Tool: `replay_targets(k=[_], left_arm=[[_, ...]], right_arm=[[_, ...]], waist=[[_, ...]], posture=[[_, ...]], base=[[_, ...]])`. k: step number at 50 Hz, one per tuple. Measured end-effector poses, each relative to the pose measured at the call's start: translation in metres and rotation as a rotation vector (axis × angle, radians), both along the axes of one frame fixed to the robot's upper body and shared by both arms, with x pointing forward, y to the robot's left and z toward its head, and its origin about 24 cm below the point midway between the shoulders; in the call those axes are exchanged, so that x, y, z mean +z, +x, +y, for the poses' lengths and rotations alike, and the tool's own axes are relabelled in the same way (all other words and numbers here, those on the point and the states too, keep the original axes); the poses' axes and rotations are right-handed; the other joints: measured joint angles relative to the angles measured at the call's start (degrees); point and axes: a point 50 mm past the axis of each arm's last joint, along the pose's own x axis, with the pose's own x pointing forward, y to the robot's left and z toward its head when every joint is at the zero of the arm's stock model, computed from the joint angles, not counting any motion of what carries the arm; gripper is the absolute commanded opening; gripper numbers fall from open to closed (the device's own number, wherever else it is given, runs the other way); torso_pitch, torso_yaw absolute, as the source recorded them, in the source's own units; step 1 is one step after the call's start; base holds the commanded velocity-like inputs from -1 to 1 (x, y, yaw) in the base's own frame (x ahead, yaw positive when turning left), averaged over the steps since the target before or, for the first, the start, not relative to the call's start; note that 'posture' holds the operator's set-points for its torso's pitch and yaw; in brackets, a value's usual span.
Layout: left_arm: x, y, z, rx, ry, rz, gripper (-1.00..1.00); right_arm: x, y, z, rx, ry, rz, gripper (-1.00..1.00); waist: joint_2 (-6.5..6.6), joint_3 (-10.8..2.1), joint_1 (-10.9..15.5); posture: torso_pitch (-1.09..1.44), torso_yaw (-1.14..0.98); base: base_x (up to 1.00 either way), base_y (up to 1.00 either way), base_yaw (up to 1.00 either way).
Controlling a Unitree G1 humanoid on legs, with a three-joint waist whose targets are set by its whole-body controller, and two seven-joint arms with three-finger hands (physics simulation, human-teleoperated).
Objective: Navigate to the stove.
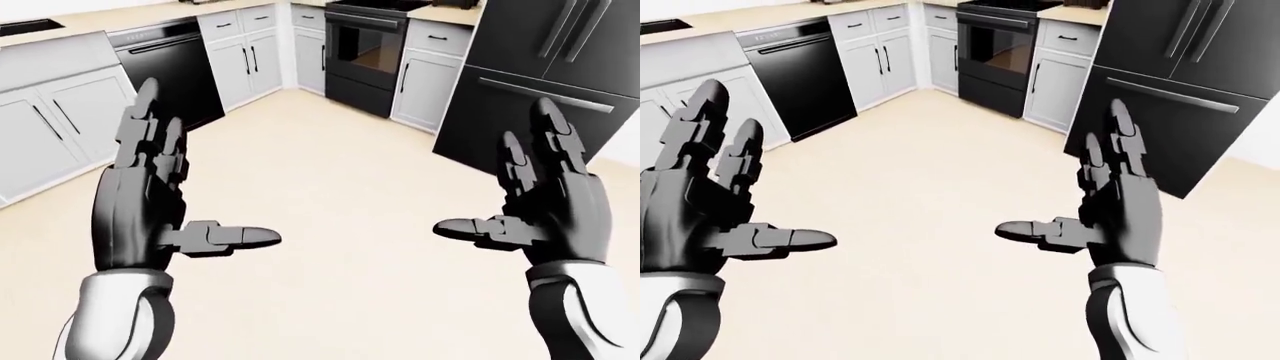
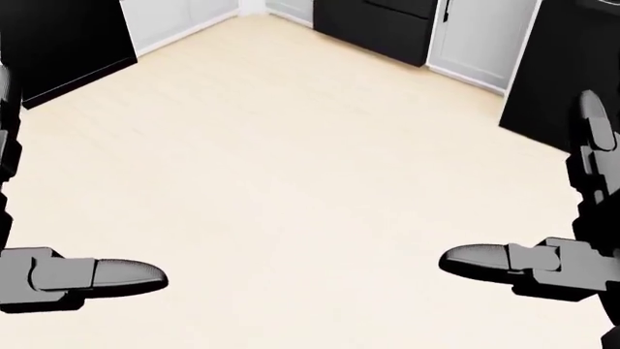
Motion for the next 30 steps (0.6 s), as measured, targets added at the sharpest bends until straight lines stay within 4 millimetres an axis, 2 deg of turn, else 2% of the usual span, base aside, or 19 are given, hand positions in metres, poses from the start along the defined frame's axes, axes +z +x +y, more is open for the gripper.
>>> replay_targets(k=[4, 5, 7, 9, 15, 18, 19, 20, 22, 25, 30], left_arm=[[0.000, 0.002, 0.000, 0.003, -0.005, 0.003, 1.00], [-0.003, 0.003, -0.001, -0.008, -0.012, 0.020, 1.00], [-0.007, 0.004, -0.004, -0.032, -0.007, 0.052, 1.00], [-0.007, 0.003, -0.004, -0.033, -0.003, 0.055, 1.00], [0.000, 0.000, -0.003, -0.021, -0.005, 0.002, 1.00], [0.000, 0.001, -0.003, -0.024, -0.007, 0.000, 1.00], [-0.001, 0.002, -0.002, -0.017, -0.009, 0.007, 1.00], [-0.004, 0.003, -0.001, -0.009, -0.014, 0.025, 1.00], [-0.009, 0.005, 0.001, 0.011, -0.013, 0.059, 1.00], [-0.006, 0.004, 0.001, 0.010, -0.004, 0.039, 1.00], [-0.001, 0.001, 0.000, 0.006, -0.001, 0.004, 1.00]], right_arm=[[0.002, 0.000, 0.002, 0.011, -0.003, -0.007, 1.00], [0.000, 0.001, 0.000, 0.002, -0.001, 0.006, 1.00], [-0.007, 0.003, -0.004, -0.022, 0.009, 0.049, 1.00], [-0.009, 0.003, -0.005, -0.031, 0.009, 0.063, 1.00], [-0.001, 0.000, -0.002, -0.018, -0.005, 0.008, 1.00], [-0.001, 0.002, -0.002, -0.018, -0.006, 0.008, 1.00], [-0.002, 0.003, -0.001, -0.010, 0.001, 0.014, 1.00], [-0.006, 0.004, 0.000, -0.001, 0.006, 0.033, 1.00], [-0.011, 0.007, 0.002, 0.019, 0.008, 0.064, 1.00], [-0.009, 0.006, 0.000, 0.008, 0.002, 0.056, 1.00], [-0.001, 0.001, 0.001, 0.003, -0.009, 0.000, 1.00]], waist=[[-3.03, -0.51, 0.01], [-2.24, 0.05, -0.51], [-2.75, 0.92, -1.26], [-2.84, 0.47, -1.74], [0.15, 0.13, -2.82], [2.79, -0.47, -2.93], [2.68, -0.10, -2.44], [2.53, 0.86, -2.00], [3.27, 0.92, -1.45], [2.63, -0.16, -1.07], [-0.23, -0.52, 0.17]], posture=[[0.00, 0.00], [0.00, 0.00], [0.00, 0.00], [0.00, 0.00], [0.00, 0.00], [0.00, 0.00], [0.00, 0.00], [0.00, 0.00], [0.00, 0.00], [0.00, 0.00], [0.00, 0.00]], base=[[0.44, -0.01, 0.00], [0.43, -0.04, 0.00], [0.45, 0.00, 0.00], [0.44, 0.00, 0.00], [0.44, 0.00, 0.00], [0.45, 0.00, 0.00], [0.44, 0.00, 0.00], [0.44, 0.00, 0.00], [0.44, 0.00, 0.00], [0.44, 0.00, 0.00], [0.44, 0.00, 0.00]])
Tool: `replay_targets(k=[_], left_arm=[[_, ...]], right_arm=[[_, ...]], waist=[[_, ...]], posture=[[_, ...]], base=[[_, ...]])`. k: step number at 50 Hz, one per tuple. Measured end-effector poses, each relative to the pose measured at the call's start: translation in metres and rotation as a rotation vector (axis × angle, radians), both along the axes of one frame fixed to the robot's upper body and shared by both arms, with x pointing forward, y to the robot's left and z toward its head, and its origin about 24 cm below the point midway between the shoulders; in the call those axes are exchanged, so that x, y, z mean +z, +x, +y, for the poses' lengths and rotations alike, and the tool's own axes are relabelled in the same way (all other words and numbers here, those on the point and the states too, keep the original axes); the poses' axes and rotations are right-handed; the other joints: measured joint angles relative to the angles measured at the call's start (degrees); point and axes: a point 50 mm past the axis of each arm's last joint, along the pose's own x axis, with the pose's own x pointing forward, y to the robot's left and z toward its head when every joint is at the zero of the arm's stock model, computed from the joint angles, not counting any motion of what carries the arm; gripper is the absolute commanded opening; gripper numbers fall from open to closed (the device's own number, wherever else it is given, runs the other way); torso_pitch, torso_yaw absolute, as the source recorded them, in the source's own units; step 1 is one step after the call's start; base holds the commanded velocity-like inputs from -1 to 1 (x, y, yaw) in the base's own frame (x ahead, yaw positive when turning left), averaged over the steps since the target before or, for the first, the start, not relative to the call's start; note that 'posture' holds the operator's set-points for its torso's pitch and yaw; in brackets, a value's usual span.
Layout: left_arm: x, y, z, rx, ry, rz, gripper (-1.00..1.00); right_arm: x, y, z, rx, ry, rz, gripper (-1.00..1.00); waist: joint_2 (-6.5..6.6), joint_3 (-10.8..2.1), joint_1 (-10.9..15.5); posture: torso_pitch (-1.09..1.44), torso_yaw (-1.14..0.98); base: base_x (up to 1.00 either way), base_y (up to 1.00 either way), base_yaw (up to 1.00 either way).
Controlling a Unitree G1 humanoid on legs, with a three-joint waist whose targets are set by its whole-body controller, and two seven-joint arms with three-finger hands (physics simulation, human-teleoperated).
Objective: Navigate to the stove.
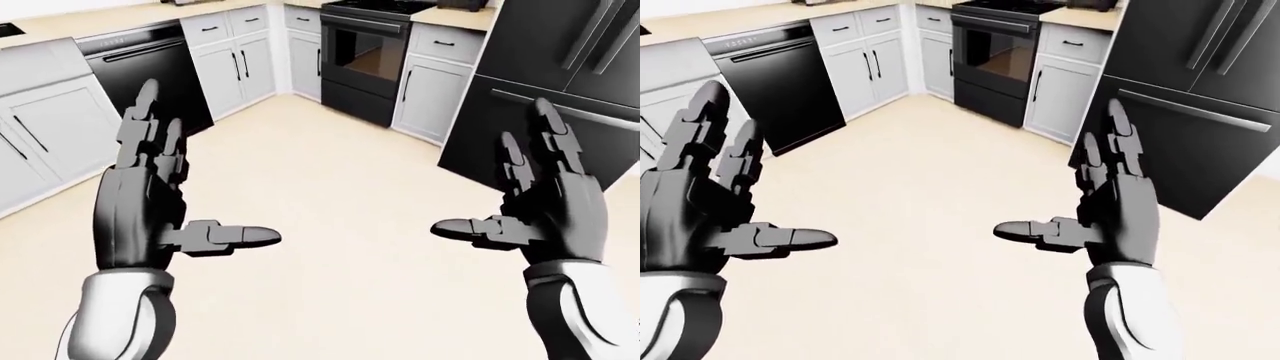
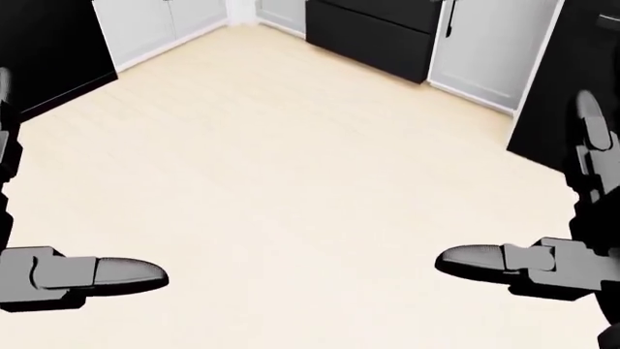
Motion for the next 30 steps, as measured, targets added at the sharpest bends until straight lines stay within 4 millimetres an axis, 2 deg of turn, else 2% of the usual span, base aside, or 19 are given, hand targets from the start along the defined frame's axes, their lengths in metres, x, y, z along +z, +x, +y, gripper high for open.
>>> replay_targets(k=[3, 4, 5, 6, 8, 11, 14, 16, 17, 18, 19, 20, 22, 25, 30], left_arm=[[0.001, 0.001, 0.001, 0.005, -0.002, 0.000, 1.00], [-0.002, 0.002, 0.000, -0.004, -0.010, 0.015, 1.00], [-0.005, 0.003, -0.002, -0.015, -0.010, 0.034, 1.00], [-0.007, 0.003, -0.003, -0.026, -0.007, 0.049, 1.00], [-0.008, 0.002, -0.003, -0.029, -0.006, 0.054, 1.00], [-0.004, 0.001, -0.002, -0.023, -0.007, 0.025, 1.00], [0.000, -0.001, -0.003, -0.028, -0.004, -0.001, 1.00], [0.001, 0.000, -0.004, -0.034, -0.003, -0.005, 1.00], [0.001, 0.000, -0.004, -0.032, -0.002, -0.005, 1.00], [0.000, 0.001, -0.002, -0.024, -0.003, 0.002, 1.00], [-0.003, 0.003, -0.001, -0.014, -0.006, 0.022, 1.00], [-0.005, 0.004, 0.001, -0.002, -0.008, 0.042, 1.00], [-0.007, 0.004, 0.001, 0.008, -0.003, 0.054, 1.00], [-0.002, 0.002, -0.001, -0.003, -0.001, 0.021, 1.00], [0.000, 0.000, 0.000, -0.001, -0.002, 0.004, 1.00]], right_arm=[[0.000, 0.001, 0.001, 0.008, -0.004, 0.003, 1.00], [-0.003, 0.002, 0.000, -0.001, -0.003, 0.020, 1.00], [-0.007, 0.003, -0.002, -0.011, 0.001, 0.043, 1.00], [-0.010, 0.002, -0.004, -0.025, 0.002, 0.060, 1.00], [-0.009, 0.002, -0.005, -0.035, 0.000, 0.063, 1.00], [-0.003, 0.000, -0.003, -0.028, -0.009, 0.026, 1.00], [-0.001, -0.001, -0.003, -0.024, -0.012, 0.010, 1.00], [-0.002, 0.000, -0.003, -0.027, -0.013, 0.012, 1.00], [-0.001, 0.001, -0.003, -0.025, -0.013, 0.010, 1.00], [-0.003, 0.002, -0.002, -0.017, -0.005, 0.017, 1.00], [-0.006, 0.003, 0.000, -0.006, 0.000, 0.036, 1.00], [-0.009, 0.005, 0.001, 0.007, 0.002, 0.054, 1.00], [-0.012, 0.006, 0.002, 0.014, -0.003, 0.073, 1.00], [-0.008, 0.004, 0.000, -0.002, -0.009, 0.053, 1.00], [-0.002, 0.001, 0.000, -0.003, -0.011, 0.010, 1.00]], waist=[[-2.70, -0.34, -0.09], [-2.12, 0.27, -0.59], [-2.41, 1.37, -0.90], [-2.83, 1.75, -1.22], [-2.84, 1.17, -1.74], [-1.44, 0.48, -2.17], [0.33, 0.52, -2.99], [1.87, 0.21, -3.27], [3.03, -0.03, -2.98], [2.74, 0.30, -2.46], [2.62, 1.20, -2.05], [3.12, 1.49, -1.77], [3.47, 0.86, -1.37], [2.37, -0.02, -1.06], [-0.78, -0.02, 0.12]], posture=[[0.00, 0.00], [0.00, 0.00], [0.00, 0.00], [0.00, 0.00], [0.00, 0.00], [0.00, 0.00], [0.00, 0.00], [0.00, 0.00], [0.00, 0.00], [0.00, 0.00], [0.00, 0.00], [0.00, 0.00], [0.00, 0.00], [0.00, 0.00], [0.00, 0.00]], base=[[0.44, 0.00, 0.00], [0.43, 0.00, 0.00], [0.45, 0.00, 0.00], [0.41, 0.00, 0.00], [0.40, 0.00, 0.00], [0.40, 0.00, 0.00], [0.40, 0.00, 0.00], [0.40, 0.00, 0.00], [0.40, 0.00, 0.00], [0.40, 0.00, 0.00], [0.39, 0.00, 0.00], [0.40, 0.00, 0.00], [0.40, 0.00, 0.00], [0.40, 0.00, 0.00], [0.39, 0.00, 0.00]])
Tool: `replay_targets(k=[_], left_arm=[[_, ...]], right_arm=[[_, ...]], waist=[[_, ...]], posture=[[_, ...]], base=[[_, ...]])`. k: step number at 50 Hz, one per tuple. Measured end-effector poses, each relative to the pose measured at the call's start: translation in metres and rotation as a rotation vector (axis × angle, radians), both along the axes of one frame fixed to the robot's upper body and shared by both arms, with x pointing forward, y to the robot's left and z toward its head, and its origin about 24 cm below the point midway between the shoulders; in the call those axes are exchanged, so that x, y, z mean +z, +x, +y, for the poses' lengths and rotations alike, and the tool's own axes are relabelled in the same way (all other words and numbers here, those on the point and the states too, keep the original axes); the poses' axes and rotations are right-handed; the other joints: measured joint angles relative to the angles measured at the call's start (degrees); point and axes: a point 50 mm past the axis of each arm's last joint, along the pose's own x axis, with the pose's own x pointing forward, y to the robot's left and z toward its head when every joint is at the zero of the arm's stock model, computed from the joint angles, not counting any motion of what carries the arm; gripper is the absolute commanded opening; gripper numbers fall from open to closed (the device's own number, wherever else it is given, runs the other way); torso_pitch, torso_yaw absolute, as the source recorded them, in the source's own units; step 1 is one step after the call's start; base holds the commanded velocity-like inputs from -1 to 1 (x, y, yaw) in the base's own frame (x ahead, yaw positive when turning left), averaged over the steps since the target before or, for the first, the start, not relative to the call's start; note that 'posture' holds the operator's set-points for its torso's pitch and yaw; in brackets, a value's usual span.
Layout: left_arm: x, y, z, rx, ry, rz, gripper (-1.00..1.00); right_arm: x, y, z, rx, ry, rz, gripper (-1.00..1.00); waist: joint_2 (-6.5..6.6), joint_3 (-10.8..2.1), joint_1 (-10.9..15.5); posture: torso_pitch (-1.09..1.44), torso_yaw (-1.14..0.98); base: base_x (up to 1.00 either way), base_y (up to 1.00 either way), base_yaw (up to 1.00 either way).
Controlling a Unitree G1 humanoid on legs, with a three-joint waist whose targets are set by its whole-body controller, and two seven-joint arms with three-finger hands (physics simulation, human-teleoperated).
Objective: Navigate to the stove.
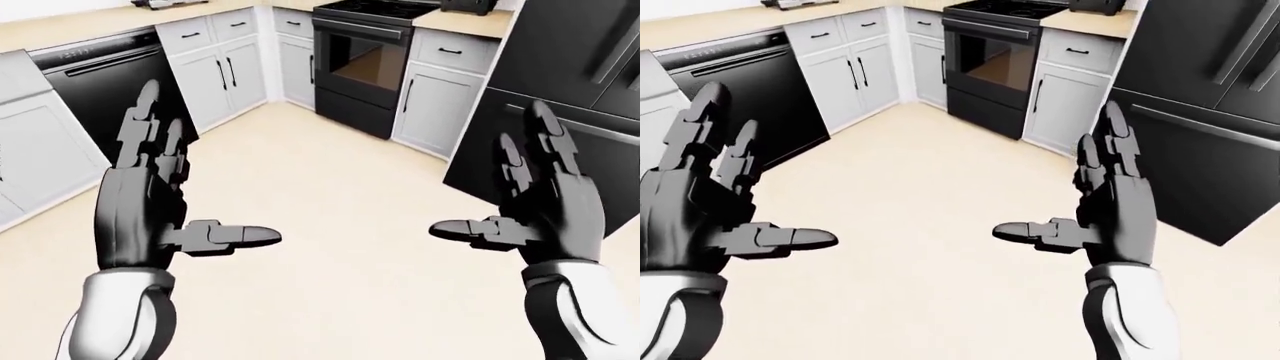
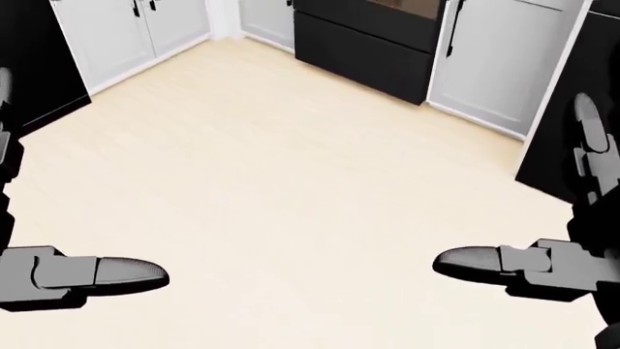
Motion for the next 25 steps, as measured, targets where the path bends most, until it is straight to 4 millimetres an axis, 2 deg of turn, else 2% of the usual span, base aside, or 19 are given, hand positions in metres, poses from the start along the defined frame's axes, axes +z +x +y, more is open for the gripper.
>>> replay_targets(k=[2, 3, 4, 5, 7, 10, 13, 16, 17, 18, 19, 21, 25], left_arm=[[0.001, 0.001, 0.001, 0.003, 0.000, -0.001, 1.00], [-0.002, 0.002, -0.001, -0.006, -0.007, 0.015, 1.00], [-0.005, 0.003, -0.002, -0.016, -0.007, 0.035, 1.00], [-0.006, 0.003, -0.004, -0.027, -0.004, 0.048, 1.00], [-0.006, 0.002, -0.004, -0.031, -0.003, 0.047, 1.00], [-0.002, 0.000, -0.002, -0.021, -0.005, 0.015, 1.00], [0.000, -0.001, -0.003, -0.024, -0.007, -0.005, 1.00], [0.000, 0.000, -0.004, -0.030, -0.004, -0.003, 1.00], [0.000, 0.001, -0.003, -0.024, -0.003, 0.001, 1.00], [-0.003, 0.002, -0.001, -0.014, -0.007, 0.017, 1.00], [-0.005, 0.003, 0.001, -0.003, -0.009, 0.036, 1.00], [-0.007, 0.004, 0.002, 0.011, -0.004, 0.053, 1.00], [-0.001, 0.001, 0.000, -0.004, 0.001, 0.015, 1.00]], right_arm=[[0.001, 0.000, 0.000, 0.005, -0.002, -0.003, 1.00], [-0.001, 0.001, -0.001, -0.004, -0.002, 0.010, 1.00], [-0.005, 0.002, -0.003, -0.013, 0.004, 0.033, 1.00], [-0.008, 0.002, -0.005, -0.025, 0.006, 0.053, 1.00], [-0.009, 0.003, -0.005, -0.033, 0.006, 0.063, 1.00], [-0.004, 0.001, -0.003, -0.025, -0.002, 0.029, 1.00], [-0.002, 0.000, -0.003, -0.022, -0.004, 0.010, 1.00], [-0.002, 0.001, -0.004, -0.025, -0.004, 0.011, 1.00], [-0.003, 0.001, -0.002, -0.019, 0.002, 0.013, 1.00], [-0.005, 0.002, -0.001, -0.009, 0.008, 0.028, 1.00], [-0.008, 0.004, 0.000, 0.004, 0.010, 0.043, 1.00], [-0.009, 0.004, 0.002, 0.016, 0.009, 0.056, 1.00], [-0.004, 0.001, 0.000, -0.001, -0.001, 0.026, 1.00]], waist=[[-1.82, -0.27, -0.33], [-1.17, 0.34, -0.79], [-1.37, 1.16, -1.02], [-1.90, 1.43, -1.29], [-2.05, 0.90, -1.84], [-0.70, 0.39, -2.24], [1.07, 0.47, -2.98], [3.58, 0.05, -3.19], [3.84, 0.17, -2.84], [3.33, 0.90, -2.33], [3.68, 1.26, -1.99], [4.09, 0.73, -1.56], [2.57, -0.35, -1.18]], posture=[[0.00, 0.00], [0.00, 0.00], [0.00, 0.00], [0.00, 0.00], [0.00, 0.00], [0.00, 0.00], [0.00, 0.00], [0.00, 0.00], [0.00, 0.00], [0.00, 0.00], [0.00, 0.00], [0.00, 0.00], [0.00, 0.00]], base=[[0.39, 0.00, 0.00], [0.40, 0.00, 0.00], [0.40, 0.00, 0.00], [0.40, 0.00, 0.00], [0.40, 0.00, 0.00], [0.40, 0.00, 0.00], [0.39, 0.00, 0.00], [0.38, 0.00, 0.00], [0.31, 0.00, 0.00], [0.27, 0.00, 0.00], [0.27, 0.00, 0.00], [0.28, 0.00, 0.00], [0.28, 0.00, 0.00]])
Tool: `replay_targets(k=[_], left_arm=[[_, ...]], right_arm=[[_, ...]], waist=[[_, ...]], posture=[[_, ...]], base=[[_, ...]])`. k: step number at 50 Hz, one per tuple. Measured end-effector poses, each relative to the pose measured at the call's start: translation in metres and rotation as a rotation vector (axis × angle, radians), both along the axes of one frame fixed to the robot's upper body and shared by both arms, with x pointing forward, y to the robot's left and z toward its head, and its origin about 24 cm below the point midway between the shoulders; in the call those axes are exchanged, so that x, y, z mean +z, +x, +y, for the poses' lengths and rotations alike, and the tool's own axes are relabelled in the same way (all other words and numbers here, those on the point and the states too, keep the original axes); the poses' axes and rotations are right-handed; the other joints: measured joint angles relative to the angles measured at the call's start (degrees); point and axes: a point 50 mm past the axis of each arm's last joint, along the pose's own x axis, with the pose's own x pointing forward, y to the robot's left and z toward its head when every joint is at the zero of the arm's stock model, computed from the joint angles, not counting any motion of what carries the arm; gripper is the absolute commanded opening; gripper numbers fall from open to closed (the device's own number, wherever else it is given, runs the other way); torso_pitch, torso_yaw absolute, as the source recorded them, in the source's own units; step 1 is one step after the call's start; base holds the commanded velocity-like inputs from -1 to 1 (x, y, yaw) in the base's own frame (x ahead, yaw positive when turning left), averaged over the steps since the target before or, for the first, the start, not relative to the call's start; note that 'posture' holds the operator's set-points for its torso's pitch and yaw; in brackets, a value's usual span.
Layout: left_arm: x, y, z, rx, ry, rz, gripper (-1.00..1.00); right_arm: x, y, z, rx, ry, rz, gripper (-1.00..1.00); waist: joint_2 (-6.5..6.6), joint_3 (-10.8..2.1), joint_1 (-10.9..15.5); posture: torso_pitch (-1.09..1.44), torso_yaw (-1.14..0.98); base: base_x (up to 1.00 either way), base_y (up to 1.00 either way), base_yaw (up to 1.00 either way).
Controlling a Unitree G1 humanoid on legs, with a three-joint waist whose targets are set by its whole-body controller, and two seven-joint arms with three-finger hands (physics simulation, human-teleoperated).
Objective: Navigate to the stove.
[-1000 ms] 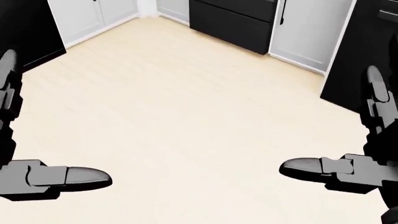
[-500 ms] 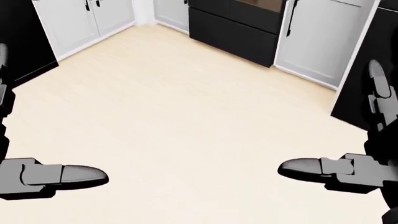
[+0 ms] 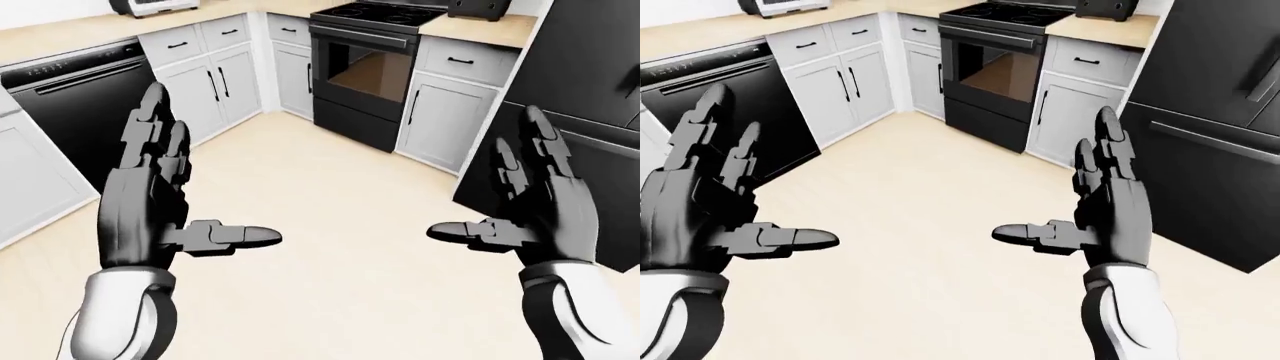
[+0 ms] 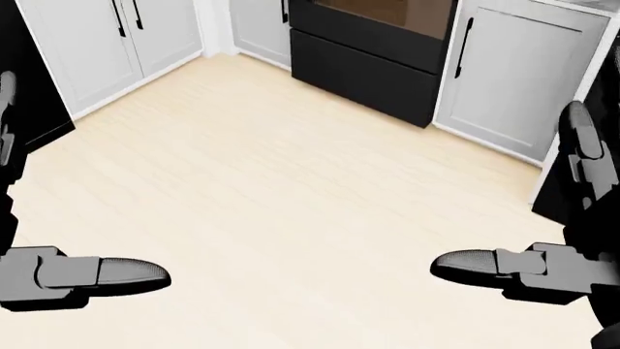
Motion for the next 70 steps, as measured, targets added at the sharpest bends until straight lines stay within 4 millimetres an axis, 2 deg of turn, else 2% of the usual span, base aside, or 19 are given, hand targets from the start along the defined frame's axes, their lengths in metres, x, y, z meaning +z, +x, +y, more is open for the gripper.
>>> replay_targets(k=[6, 7, 9, 12, 17, 23, 26, 28, 38, 40, 41, 44, 48, 52, 55, 62, 66, 68, 70], left_arm=[[0.002, -0.001, 0.000, 0.002, -0.006, -0.015, 1.00], [-0.001, 0.001, -0.001, -0.007, -0.012, 0.001, 1.00], [-0.005, 0.002, -0.003, -0.027, -0.008, 0.034, 1.00], [-0.004, 0.001, -0.002, -0.023, -0.008, 0.030, 1.00], [0.002, -0.003, -0.002, -0.021, -0.008, -0.019, 1.00], [0.001, -0.001, -0.003, -0.028, -0.005, -0.006, 1.00], [-0.004, 0.001, 0.001, 0.005, -0.009, 0.027, 1.00], [-0.004, 0.002, 0.002, 0.011, -0.006, 0.031, 1.00], [0.002, 0.000, -0.001, -0.002, -0.006, -0.007, 1.00], [-0.002, 0.001, -0.003, -0.015, -0.017, 0.013, 1.00], [-0.005, 0.002, -0.004, -0.026, -0.016, 0.030, 1.00], [-0.006, 0.002, -0.004, -0.033, -0.011, 0.038, 1.00], [0.001, -0.001, -0.002, -0.020, -0.008, -0.010, 1.00], [0.002, -0.002, -0.001, -0.019, -0.005, -0.018, 1.00], [-0.006, 0.002, 0.003, 0.014, -0.012, 0.031, 1.00], [-0.001, -0.001, 0.000, 0.001, -0.010, -0.007, 1.00], [0.000, 0.000, 0.000, 0.004, -0.007, -0.008, 1.00], [-0.003, 0.001, -0.002, -0.010, -0.018, 0.008, 1.00], [-0.006, 0.003, -0.004, -0.028, -0.012, 0.035, 1.00]], right_arm=[[0.004, -0.001, 0.002, 0.008, -0.009, -0.029, 1.00], [0.002, 0.000, 0.000, -0.001, -0.007, -0.016, 1.00], [-0.005, 0.001, -0.004, -0.023, 0.000, 0.023, 1.00], [-0.004, 0.001, -0.003, -0.026, -0.001, 0.025, 1.00], [0.001, -0.002, -0.002, -0.017, -0.006, -0.017, 1.00], [0.001, -0.001, -0.004, -0.027, -0.006, -0.009, 1.00], [-0.004, 0.002, 0.002, 0.009, 0.009, 0.019, 1.00], [-0.005, 0.002, 0.002, 0.019, 0.011, 0.027, 1.00], [0.002, 0.000, 0.001, 0.005, -0.002, -0.015, 1.00], [-0.001, 0.001, -0.001, -0.008, -0.001, 0.004, 1.00], [-0.004, 0.001, -0.003, -0.019, 0.003, 0.022, 1.00], [-0.006, 0.002, -0.005, -0.036, 0.004, 0.037, 1.00], [0.001, -0.001, -0.002, -0.026, -0.007, -0.014, 1.00], [0.002, -0.001, -0.001, -0.022, -0.008, -0.021, 1.00], [-0.006, 0.002, 0.004, 0.014, 0.007, 0.024, 1.00], [-0.001, -0.001, 0.000, -0.008, -0.007, -0.007, 1.00], [0.001, 0.000, 0.001, 0.001, -0.008, -0.020, 1.00], [-0.002, 0.001, -0.002, -0.012, -0.008, -0.002, 1.00], [-0.007, 0.002, -0.005, -0.033, -0.001, 0.031, 1.00]], waist=[[-4.21, 0.01, 0.56], [-3.45, 0.57, 0.12], [-4.13, 1.54, -0.44], [-4.67, 0.81, -0.75], [-2.57, 0.46, -1.32], [2.39, -0.17, -1.89], [1.80, 1.25, -0.59], [1.82, 0.88, -0.29], [-3.63, 0.33, 0.63], [-2.76, 1.41, -0.20], [-3.19, 1.81, -0.49], [-4.09, 0.75, -1.11], [-2.09, 0.64, -1.76], [2.19, 0.13, -1.80], [2.07, 1.18, -0.61], [-1.44, 0.79, -0.08], [-4.53, 0.52, 0.33], [-3.72, 1.10, -0.64], [-4.42, 0.92, -1.09]], posture=[[0.00, 0.00], [0.00, 0.00], [0.00, 0.00], [0.00, 0.00], [0.00, 0.00], [0.00, 0.00], [0.00, 0.00], [0.00, 0.00], [0.00, 0.00], [0.00, 0.00], [0.00, 0.00], [0.00, 0.00], [0.00, 0.00], [0.00, 0.00], [0.00, 0.00], [0.00, 0.00], [0.00, 0.00], [0.00, 0.00], [0.00, 0.00]], base=[[0.28, 0.00, 0.00], [0.28, 0.00, 0.00], [0.27, 0.07, 0.00], [0.28, 0.25, 0.00], [0.28, 0.25, 0.00], [0.28, 0.25, 0.00], [0.28, 0.25, 0.00], [0.28, 0.25, 0.00], [0.28, 0.24, 0.00], [0.28, 0.22, 0.00], [0.28, 0.23, 0.00], [0.28, 0.22, 0.00], [0.28, 0.22, 0.00], [0.28, 0.23, 0.00], [0.28, 0.23, 0.00], [0.28, 0.22, 0.00], [0.27, 0.22, 0.00], [0.26, 0.22, 0.00], [0.25, 0.21, 0.00]])
